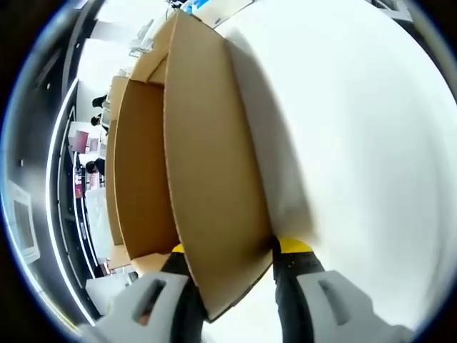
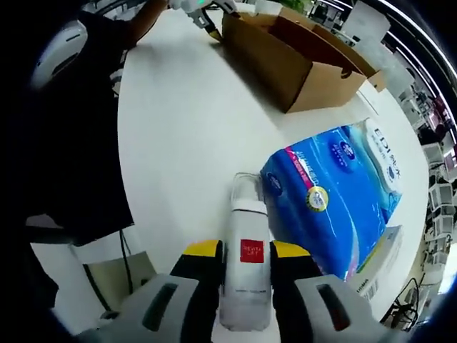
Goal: Operate the shoe box by opening the lid, removing the specified soft item, and placing it in the target area until the item is outside and the box remains undamaged.
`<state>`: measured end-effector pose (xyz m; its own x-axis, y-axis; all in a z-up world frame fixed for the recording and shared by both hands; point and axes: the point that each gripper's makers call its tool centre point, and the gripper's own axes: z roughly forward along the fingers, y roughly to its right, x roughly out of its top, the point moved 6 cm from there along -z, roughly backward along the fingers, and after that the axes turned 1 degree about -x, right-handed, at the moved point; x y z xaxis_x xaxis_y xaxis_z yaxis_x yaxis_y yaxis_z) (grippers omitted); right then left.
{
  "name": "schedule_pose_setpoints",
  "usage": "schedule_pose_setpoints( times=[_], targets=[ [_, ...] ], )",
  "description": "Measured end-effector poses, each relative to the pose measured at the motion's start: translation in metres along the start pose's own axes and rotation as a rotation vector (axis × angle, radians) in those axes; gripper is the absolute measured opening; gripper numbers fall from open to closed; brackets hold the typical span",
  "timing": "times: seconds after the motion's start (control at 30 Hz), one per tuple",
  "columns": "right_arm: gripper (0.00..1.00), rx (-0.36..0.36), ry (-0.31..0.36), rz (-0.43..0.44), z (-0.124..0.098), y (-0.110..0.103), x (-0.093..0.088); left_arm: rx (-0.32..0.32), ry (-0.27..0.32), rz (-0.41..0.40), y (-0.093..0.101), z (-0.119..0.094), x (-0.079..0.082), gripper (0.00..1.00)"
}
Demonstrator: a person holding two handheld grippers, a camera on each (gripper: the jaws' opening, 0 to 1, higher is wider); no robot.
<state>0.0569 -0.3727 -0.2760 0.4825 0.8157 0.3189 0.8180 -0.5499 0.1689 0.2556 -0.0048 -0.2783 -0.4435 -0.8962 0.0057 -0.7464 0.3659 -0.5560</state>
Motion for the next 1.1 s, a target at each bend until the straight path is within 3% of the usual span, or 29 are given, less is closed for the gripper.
schedule_pose_setpoints(
  times=[0.53,0.67,0.77,1.1],
  targets=[
    [0.26,-0.016,-0.031,0.003,-0.009,0.001,0.000,0.000,0.002,0.003,0.000,0.000,0.000,0.34],
    [0.24,-0.012,-0.084,0.016,-0.008,0.002,-0.005,0.000,0.002,0.003,-0.001,0.000,0.000,0.34],
    [0.19,-0.004,-0.107,-0.013,-0.007,0.002,-0.007,-0.001,0.002,0.003,-0.001,0.001,-0.001,0.34],
    [0.18,0.018,-0.133,-0.135,-0.006,0.010,-0.001,-0.001,0.001,0.001,-0.001,0.001,0.000,0.34]
  ],
)
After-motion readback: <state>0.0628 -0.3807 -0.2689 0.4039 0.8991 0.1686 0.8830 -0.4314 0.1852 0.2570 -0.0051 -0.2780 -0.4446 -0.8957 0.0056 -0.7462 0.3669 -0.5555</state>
